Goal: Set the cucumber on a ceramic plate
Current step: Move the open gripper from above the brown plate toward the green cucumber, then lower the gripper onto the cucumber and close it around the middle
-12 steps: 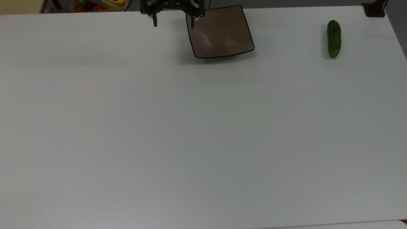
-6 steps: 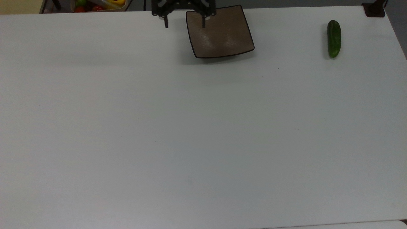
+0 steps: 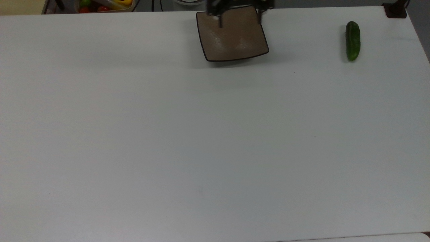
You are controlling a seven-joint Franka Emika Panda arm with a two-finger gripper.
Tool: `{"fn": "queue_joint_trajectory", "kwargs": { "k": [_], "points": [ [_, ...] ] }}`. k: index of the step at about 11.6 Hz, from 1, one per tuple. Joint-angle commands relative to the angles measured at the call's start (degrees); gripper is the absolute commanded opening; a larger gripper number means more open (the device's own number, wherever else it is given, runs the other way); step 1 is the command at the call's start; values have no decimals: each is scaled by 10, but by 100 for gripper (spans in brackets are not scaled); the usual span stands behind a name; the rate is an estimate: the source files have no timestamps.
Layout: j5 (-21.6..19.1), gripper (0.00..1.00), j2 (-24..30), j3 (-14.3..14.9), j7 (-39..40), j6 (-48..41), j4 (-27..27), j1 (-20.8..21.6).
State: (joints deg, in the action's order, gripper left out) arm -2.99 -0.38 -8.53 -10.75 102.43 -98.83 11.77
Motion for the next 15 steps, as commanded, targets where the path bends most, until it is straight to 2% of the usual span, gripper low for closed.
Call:
{"fn": "queue_joint_trajectory", "kwargs": {
  "k": [1,3,5,8,11,15],
  "points": [
    [-24,100,4,-80,-65,14,-8,5],
    [-24,100,-18,-137,-97,32,-8,8],
    [-17,100,-57,-168,-155,68,-1,42],
    [-1,100,-104,-172,-259,101,-1,124],
    [40,100,-163,-173,-371,158,-1,191],
    [97,100,-227,-172,-442,211,-1,241]
  ]
}}
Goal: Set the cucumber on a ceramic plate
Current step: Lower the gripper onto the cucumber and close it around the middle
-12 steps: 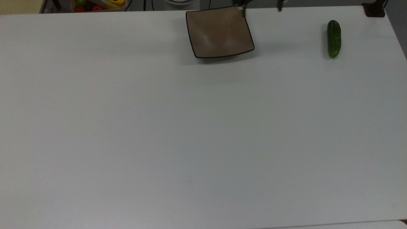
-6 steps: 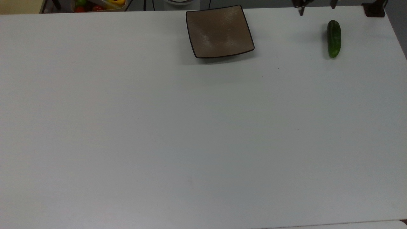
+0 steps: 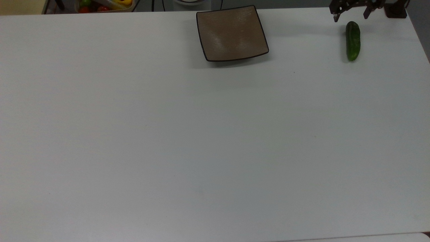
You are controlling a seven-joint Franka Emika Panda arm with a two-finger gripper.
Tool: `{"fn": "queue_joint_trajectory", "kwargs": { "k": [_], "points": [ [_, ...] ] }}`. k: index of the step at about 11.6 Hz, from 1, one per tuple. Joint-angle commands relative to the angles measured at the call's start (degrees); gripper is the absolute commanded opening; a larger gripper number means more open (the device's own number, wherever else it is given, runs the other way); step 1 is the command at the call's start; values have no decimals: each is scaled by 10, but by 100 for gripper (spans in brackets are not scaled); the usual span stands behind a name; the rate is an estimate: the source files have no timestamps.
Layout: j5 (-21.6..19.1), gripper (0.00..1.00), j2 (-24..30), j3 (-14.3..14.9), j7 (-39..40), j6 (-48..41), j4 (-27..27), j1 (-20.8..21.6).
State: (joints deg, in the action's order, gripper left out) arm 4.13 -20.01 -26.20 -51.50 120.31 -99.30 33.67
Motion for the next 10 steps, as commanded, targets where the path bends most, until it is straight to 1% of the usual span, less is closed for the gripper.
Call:
{"fn": "queue_joint_trajectory", "kwargs": {
  "k": [1,2,3,4,5,8,9,10],
  "points": [
    [45,100,-55,4,-38,37,5,27],
    [67,100,-74,4,-40,63,22,32],
    [75,100,-85,4,-46,77,27,36],
    [88,100,-103,4,-47,80,31,40],
    [103,100,-119,4,-48,81,47,47],
    [110,100,-138,4,-47,92,58,58],
    [118,78,-144,4,-48,92,59,61],
    [122,51,-144,4,-48,92,59,61]
  ]
}}
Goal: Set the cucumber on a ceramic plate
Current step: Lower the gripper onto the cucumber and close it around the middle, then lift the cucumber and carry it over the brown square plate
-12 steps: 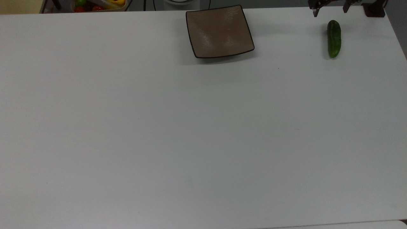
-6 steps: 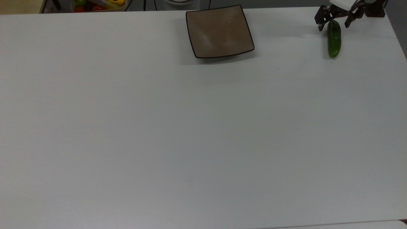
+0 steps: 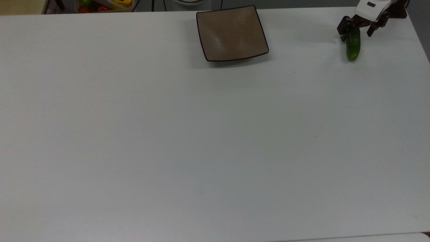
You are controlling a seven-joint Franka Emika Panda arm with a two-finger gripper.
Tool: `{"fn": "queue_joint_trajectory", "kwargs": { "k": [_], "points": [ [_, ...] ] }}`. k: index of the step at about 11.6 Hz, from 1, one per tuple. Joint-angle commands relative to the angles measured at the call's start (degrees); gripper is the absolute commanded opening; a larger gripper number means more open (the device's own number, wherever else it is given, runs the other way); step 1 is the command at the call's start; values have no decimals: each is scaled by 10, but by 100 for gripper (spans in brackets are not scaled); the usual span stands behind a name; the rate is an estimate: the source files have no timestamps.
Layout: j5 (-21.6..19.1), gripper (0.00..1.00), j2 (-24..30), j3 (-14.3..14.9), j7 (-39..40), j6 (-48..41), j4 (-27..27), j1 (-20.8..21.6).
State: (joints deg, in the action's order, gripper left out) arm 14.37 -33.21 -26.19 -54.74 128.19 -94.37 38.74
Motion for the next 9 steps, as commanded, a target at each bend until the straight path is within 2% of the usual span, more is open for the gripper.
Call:
{"fn": "queue_joint_trajectory", "kwargs": {
  "k": [1,2,5,9],
  "points": [
    [20,19,-12,3,-15,14,9,7],
    [21,9,-12,4,-14,14,9,6],
    [21,9,2,4,-12,14,10,-4],
    [17,9,95,5,7,3,-17,-42]
  ]
}}
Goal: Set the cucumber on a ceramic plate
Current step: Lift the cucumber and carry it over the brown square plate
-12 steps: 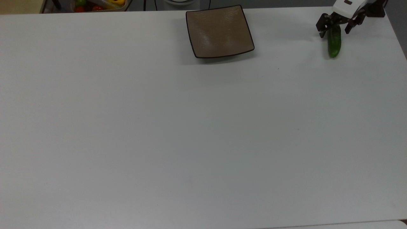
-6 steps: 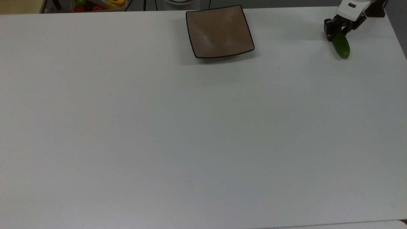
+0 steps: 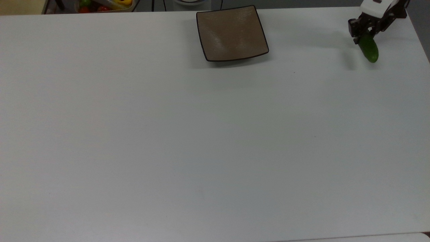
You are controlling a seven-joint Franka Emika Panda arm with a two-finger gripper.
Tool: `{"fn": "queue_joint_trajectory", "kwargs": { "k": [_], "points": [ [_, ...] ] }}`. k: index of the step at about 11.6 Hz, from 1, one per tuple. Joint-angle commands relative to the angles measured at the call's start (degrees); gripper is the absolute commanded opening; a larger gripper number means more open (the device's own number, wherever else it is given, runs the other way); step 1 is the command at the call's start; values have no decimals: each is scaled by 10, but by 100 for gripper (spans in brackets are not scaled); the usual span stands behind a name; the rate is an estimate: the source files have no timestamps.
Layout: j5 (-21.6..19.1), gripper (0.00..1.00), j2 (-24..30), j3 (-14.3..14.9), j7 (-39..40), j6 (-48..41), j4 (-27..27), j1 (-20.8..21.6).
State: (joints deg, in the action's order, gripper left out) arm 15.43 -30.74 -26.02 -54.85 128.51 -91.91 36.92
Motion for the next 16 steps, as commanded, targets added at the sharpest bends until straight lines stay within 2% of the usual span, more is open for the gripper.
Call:
{"fn": "queue_joint_trajectory", "kwargs": {
  "k": [1,4,6,7,8,9,10,14,16],
  "points": [
    [1,10,92,4,32,-20,-51,-44],
    [-10,10,146,10,126,-115,-63,-96],
    [-48,10,204,15,211,-149,-100,-141],
    [-68,10,238,18,260,-164,-125,-159],
    [-88,9,272,35,296,-171,-155,-168],
    [-101,10,312,39,332,-172,-199,-181],
    [-103,10,329,47,361,-179,-219,-196],
    [-103,10,334,95,452,-265,-243,-210],
    [-102,10,331,97,480,-269,-281,-211]
  ]
}}
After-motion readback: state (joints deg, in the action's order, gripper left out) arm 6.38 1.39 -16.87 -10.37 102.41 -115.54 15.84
